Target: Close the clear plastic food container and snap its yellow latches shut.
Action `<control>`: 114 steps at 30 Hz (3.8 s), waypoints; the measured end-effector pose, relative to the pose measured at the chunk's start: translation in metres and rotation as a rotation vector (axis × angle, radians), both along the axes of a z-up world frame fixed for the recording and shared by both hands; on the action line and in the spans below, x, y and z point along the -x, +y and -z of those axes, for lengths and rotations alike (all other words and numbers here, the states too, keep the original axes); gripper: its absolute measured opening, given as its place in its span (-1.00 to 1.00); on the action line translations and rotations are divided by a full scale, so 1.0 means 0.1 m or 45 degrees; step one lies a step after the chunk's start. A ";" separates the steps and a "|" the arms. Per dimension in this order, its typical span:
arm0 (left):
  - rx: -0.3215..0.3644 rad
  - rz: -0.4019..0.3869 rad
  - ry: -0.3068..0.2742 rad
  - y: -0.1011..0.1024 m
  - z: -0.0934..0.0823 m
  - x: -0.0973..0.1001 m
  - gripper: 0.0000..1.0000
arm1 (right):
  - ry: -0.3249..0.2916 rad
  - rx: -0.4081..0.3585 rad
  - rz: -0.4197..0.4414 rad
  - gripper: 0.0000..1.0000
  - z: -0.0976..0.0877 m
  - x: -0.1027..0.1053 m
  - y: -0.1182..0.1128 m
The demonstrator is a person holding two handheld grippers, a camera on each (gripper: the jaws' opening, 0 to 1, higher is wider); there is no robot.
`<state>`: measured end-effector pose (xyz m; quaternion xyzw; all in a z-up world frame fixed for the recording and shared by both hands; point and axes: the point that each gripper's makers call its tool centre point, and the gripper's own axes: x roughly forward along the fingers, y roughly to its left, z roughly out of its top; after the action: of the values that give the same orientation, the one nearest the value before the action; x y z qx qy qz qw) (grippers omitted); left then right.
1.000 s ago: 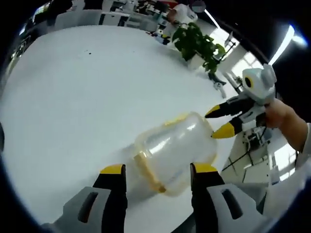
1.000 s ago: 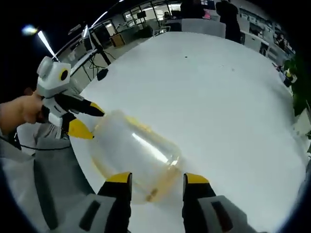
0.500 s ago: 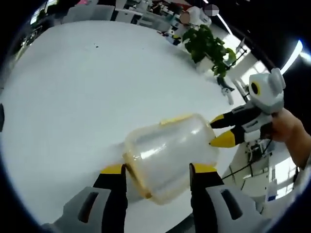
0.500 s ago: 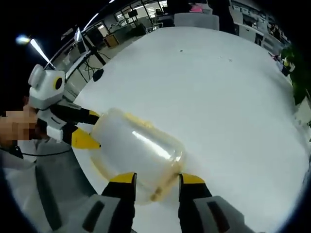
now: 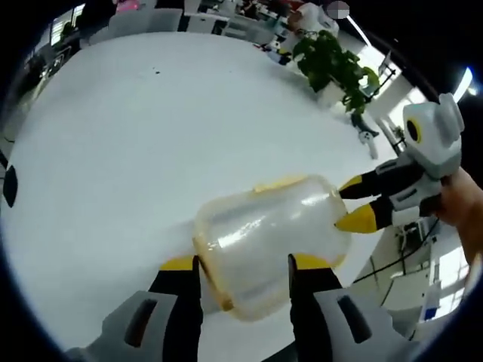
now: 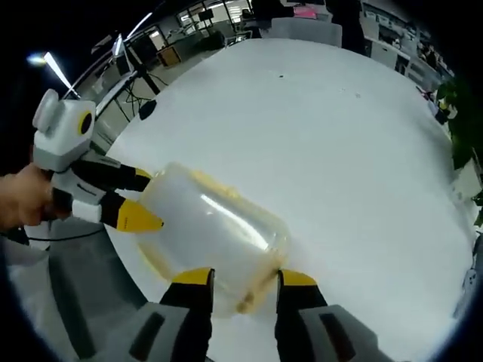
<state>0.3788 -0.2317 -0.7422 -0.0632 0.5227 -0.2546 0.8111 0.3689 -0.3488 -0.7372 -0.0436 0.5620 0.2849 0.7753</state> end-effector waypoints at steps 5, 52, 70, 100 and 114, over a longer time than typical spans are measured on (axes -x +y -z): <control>-0.019 -0.048 -0.015 -0.05 0.01 0.00 -0.12 | 0.007 0.004 0.034 -0.43 0.00 0.02 0.01; 0.070 0.357 -0.348 0.09 -0.25 -0.12 -0.28 | -0.075 -0.078 -0.149 -0.28 -0.09 0.09 -0.01; 0.154 0.851 -0.663 -0.14 -0.55 -0.07 -1.00 | -0.406 -0.206 -0.718 -0.67 -0.47 0.12 0.25; 0.102 1.354 -0.682 -0.51 -0.25 0.32 -0.63 | -0.531 -0.160 -1.122 -0.80 -0.26 0.11 0.71; -0.017 1.429 -0.794 -0.54 -0.20 0.34 -0.03 | -0.513 -0.120 -1.189 -0.34 -0.17 0.01 0.74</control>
<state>0.3447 -0.2862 -0.7226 0.3022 0.2173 -0.6437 0.6687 0.3679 -0.2751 -0.7199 -0.3093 0.3084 0.6120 0.6593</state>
